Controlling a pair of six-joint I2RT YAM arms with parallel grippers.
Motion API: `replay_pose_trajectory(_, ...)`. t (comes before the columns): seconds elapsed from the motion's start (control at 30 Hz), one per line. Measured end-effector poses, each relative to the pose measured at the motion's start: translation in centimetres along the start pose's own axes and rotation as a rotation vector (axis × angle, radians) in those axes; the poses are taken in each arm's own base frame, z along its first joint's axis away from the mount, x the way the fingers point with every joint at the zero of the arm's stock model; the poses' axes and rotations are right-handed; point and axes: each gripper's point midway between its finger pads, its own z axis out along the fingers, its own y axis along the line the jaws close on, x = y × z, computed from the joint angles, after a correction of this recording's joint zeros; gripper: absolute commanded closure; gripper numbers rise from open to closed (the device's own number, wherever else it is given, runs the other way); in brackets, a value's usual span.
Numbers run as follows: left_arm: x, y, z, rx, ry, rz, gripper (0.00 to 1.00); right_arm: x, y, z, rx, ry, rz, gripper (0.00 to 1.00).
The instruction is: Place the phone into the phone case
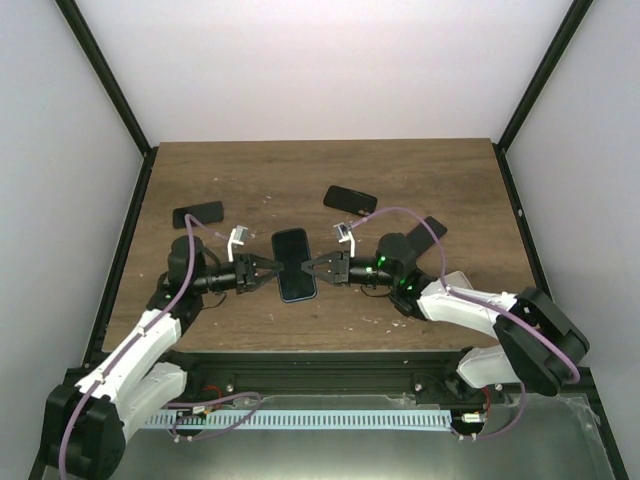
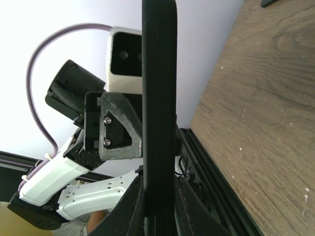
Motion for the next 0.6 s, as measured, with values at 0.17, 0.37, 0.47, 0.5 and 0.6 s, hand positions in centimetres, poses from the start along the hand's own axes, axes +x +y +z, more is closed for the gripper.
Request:
replay_pose_trajectory(0.17, -0.19, -0.28, 0.3, 0.022, 0.016, 0.011, 1.0, 0.34, -0.71, -0.1, 0.025, 0.025, 0.014, 0.86)
replay_pose_trajectory(0.37, -0.29, -0.39, 0.38, 0.029, 0.019, 0.029, 1.0, 0.59, -0.73, -0.24, 0.028, 0.042, 0.002, 0.87)
replay_pose_trajectory(0.47, -0.25, -0.09, 0.56, 0.028, 0.031, 0.024, 0.94, 0.64, -0.95, -0.27, 0.036, 0.045, 0.015, 0.98)
replay_pose_trajectory(0.5, -0.27, -0.1, 0.62, 0.031, 0.035, 0.027, 0.84, 0.58, -0.96, -0.29, 0.036, 0.043, 0.022, 0.99)
replay_pose_trajectory(0.6, -0.63, -0.2, 0.73, 0.025, 0.035, 0.015, 0.54, 0.27, -0.79, -0.32, 0.032, 0.029, 0.027, 0.99)
